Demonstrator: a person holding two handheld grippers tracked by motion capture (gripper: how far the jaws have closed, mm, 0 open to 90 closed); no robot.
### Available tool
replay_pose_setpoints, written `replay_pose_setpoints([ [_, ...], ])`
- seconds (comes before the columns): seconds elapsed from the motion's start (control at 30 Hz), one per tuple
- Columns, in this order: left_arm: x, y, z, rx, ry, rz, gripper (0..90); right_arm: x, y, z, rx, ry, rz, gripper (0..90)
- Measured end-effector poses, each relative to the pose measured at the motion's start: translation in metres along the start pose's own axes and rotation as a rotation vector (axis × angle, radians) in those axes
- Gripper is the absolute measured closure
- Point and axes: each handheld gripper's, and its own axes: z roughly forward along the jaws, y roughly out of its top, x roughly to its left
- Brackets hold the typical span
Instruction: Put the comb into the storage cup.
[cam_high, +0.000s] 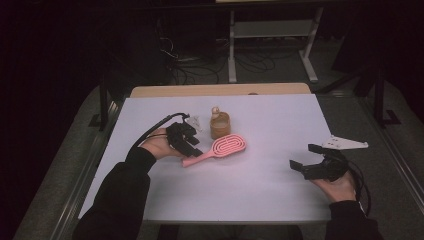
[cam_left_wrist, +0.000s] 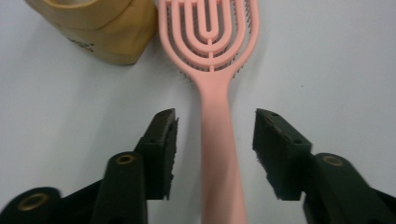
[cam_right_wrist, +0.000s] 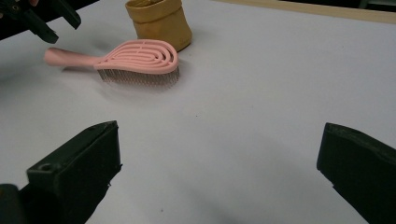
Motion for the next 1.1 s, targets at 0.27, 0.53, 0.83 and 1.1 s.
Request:
replay_pose_setpoints([
  [0.27,0.001,0.005,0.007,-0.016,-0.041,-0.022,29.8,0.000,0.000,0.000,-0.002,0.001,0.001,0.0],
  [0.53,0.003,0.006,0.019,-0.029,-0.053,-0.045,13.1,0.000,0.000,0.000,-0.002,0.005,0.001,0.0],
  [0.83,0.004,0.006,0.035,-0.057,-0.049,-0.049,8.4,-0.001,0.000,0.000,0.001,0.007,0.000,0.0],
  [1.1,0.005,0.006,0.046,-0.025,-0.052,-0.039,13.9,-0.001,0.000,0.000,0.002,0.008,0.000,0.0],
])
